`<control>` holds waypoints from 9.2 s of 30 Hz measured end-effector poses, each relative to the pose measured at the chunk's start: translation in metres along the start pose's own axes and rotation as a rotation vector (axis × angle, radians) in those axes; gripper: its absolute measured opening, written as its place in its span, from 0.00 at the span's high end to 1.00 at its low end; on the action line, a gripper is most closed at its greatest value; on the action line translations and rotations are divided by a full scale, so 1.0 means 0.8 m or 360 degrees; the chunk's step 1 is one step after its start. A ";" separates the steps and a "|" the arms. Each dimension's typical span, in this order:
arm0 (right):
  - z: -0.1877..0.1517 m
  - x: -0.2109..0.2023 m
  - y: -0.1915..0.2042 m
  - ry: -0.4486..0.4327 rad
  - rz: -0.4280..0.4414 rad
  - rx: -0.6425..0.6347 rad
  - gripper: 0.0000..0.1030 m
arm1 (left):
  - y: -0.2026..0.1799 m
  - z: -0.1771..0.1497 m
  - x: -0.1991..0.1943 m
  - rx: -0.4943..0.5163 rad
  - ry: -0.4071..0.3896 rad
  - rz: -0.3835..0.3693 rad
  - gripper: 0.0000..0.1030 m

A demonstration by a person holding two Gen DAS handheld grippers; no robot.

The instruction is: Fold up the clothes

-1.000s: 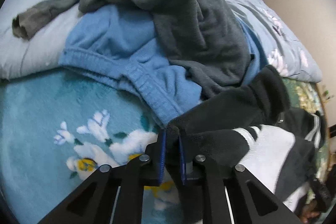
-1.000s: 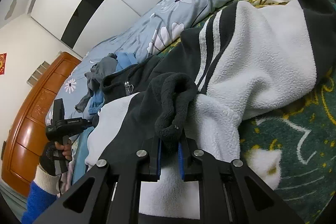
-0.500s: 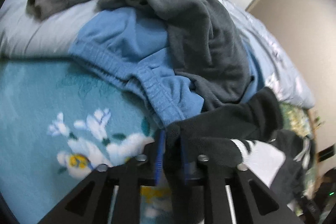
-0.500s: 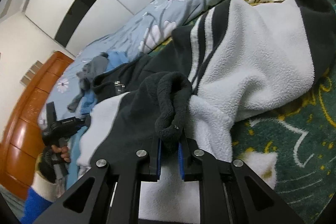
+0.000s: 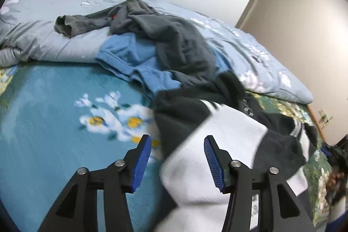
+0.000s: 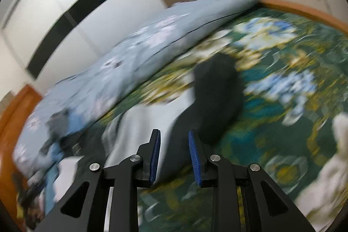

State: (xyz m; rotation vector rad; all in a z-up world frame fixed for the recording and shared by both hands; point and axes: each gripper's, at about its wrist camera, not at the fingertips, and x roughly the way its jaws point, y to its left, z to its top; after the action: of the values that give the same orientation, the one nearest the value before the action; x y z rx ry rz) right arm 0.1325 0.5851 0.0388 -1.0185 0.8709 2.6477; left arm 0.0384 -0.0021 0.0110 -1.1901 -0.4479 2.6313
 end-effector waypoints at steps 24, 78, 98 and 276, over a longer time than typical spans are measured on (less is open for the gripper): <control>0.044 -0.002 -0.064 -0.0331 0.0117 0.0171 0.92 | -0.051 -0.066 -0.014 0.0077 -0.0056 -0.0058 0.39; -0.226 0.048 0.456 0.0134 0.0539 -0.0931 0.93 | 0.078 -0.121 -0.111 -0.0364 -0.0041 -0.0062 0.39; -0.320 0.081 0.437 0.0449 0.0570 -0.1103 0.79 | 0.043 -0.074 -0.064 -0.0413 0.0000 -0.0375 0.39; -0.088 0.123 0.119 0.0666 0.0852 0.0393 0.83 | 0.111 0.037 0.057 -0.0833 0.0273 -0.0716 0.83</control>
State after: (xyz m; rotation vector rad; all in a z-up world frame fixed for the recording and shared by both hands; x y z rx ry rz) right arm 0.0643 0.4621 -0.0240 -1.4661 1.7257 2.6465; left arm -0.0202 -0.0755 -0.0344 -1.2492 -1.2577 2.0644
